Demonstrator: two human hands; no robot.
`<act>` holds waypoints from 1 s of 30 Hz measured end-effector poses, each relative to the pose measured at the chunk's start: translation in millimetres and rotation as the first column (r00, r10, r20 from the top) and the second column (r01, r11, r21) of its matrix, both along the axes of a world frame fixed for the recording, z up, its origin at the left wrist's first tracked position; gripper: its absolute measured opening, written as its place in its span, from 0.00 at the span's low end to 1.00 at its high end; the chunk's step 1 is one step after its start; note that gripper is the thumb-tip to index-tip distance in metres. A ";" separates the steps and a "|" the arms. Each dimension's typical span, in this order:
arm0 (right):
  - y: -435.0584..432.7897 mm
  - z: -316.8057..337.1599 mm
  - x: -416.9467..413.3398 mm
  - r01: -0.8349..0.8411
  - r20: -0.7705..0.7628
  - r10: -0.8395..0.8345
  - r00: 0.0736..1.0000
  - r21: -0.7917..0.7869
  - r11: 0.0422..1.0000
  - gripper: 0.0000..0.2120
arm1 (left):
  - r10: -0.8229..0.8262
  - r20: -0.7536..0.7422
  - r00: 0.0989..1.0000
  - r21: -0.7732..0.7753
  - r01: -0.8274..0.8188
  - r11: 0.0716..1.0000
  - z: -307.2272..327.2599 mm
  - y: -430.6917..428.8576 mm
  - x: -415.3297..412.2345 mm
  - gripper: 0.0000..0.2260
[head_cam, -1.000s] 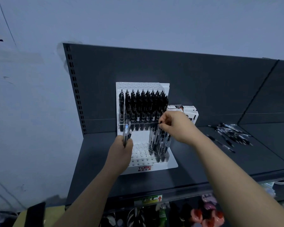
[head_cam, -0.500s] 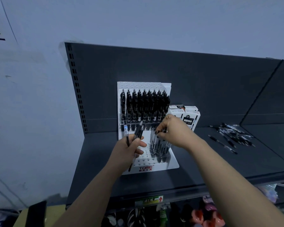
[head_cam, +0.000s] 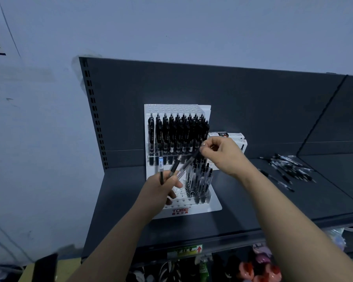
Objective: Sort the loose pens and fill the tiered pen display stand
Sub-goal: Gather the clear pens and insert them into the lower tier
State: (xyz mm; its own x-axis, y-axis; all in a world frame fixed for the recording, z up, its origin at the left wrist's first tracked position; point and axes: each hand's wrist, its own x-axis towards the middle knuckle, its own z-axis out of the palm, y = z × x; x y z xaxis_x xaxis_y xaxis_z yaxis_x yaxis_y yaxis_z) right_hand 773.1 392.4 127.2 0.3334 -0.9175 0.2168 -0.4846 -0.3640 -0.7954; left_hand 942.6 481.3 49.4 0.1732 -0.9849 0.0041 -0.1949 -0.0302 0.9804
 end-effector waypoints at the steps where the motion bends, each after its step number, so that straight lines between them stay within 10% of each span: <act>1: -0.4 -0.3 -1.4 -0.003 -0.024 0.003 1.000 -0.021 1.000 0.05 | 0.023 0.020 1.000 -0.002 -0.023 1.000 -0.3 0.5 3.3 0.12; 11: 11.6 5.8 22.7 -0.348 -0.518 0.161 0.840 -0.286 0.893 0.05 | 0.113 0.227 0.967 -0.219 -0.062 0.974 38.9 0.5 28.3 0.12; 23: 13.3 8.6 2.2 -0.134 -0.110 0.127 0.986 -0.062 0.989 0.08 | 0.138 -0.003 0.990 -0.188 -0.136 0.973 21.5 2.5 22.6 0.12; 30: 17.1 -2.8 -3.6 -0.093 -0.211 0.076 0.975 -0.070 0.993 0.03 | 0.101 -0.022 0.995 -0.063 -0.102 0.993 2.7 0.5 11.6 0.09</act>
